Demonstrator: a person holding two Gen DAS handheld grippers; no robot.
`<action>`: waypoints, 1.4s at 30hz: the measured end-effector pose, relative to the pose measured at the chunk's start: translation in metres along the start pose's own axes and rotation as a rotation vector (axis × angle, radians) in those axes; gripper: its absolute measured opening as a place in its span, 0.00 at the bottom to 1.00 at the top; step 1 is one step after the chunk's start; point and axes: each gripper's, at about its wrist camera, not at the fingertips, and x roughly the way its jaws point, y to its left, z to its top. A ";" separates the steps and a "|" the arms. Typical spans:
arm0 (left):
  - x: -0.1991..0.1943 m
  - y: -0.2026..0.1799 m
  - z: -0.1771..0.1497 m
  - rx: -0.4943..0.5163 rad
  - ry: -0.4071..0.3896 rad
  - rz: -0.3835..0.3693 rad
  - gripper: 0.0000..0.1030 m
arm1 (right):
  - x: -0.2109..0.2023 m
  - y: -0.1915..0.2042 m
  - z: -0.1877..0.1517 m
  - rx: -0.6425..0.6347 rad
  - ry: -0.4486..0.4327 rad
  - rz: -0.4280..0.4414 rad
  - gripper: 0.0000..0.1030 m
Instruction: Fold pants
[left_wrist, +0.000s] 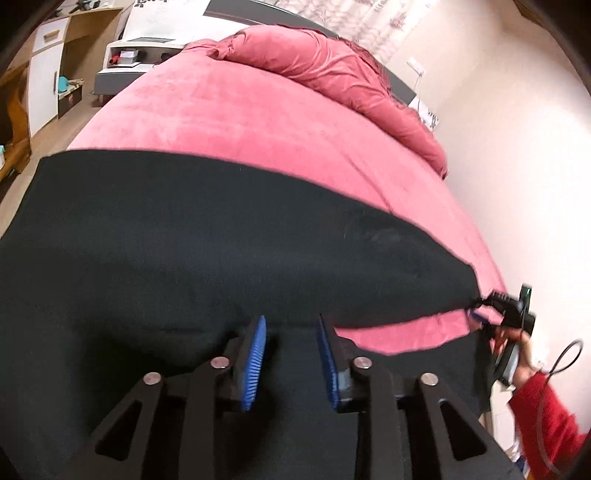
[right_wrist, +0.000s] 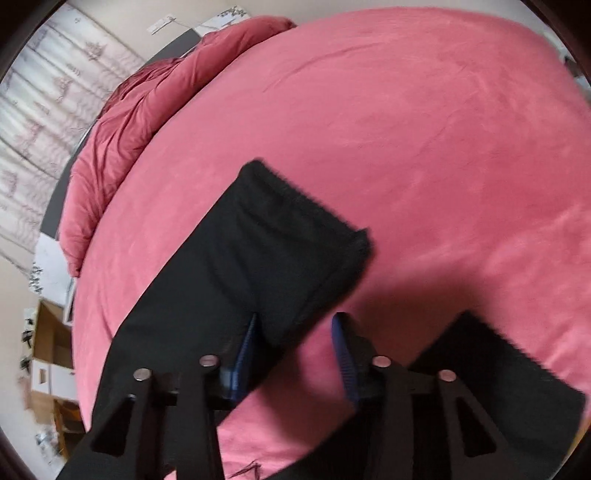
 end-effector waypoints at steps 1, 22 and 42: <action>-0.002 0.003 0.006 -0.014 -0.002 0.002 0.30 | -0.009 0.002 0.002 -0.014 -0.029 -0.044 0.42; 0.092 0.069 0.148 -0.430 0.235 0.328 0.37 | 0.068 0.236 -0.030 -0.375 0.258 -0.161 0.64; 0.118 0.060 0.144 -0.414 0.186 0.442 0.31 | 0.059 0.259 -0.095 -0.588 0.134 -0.217 0.09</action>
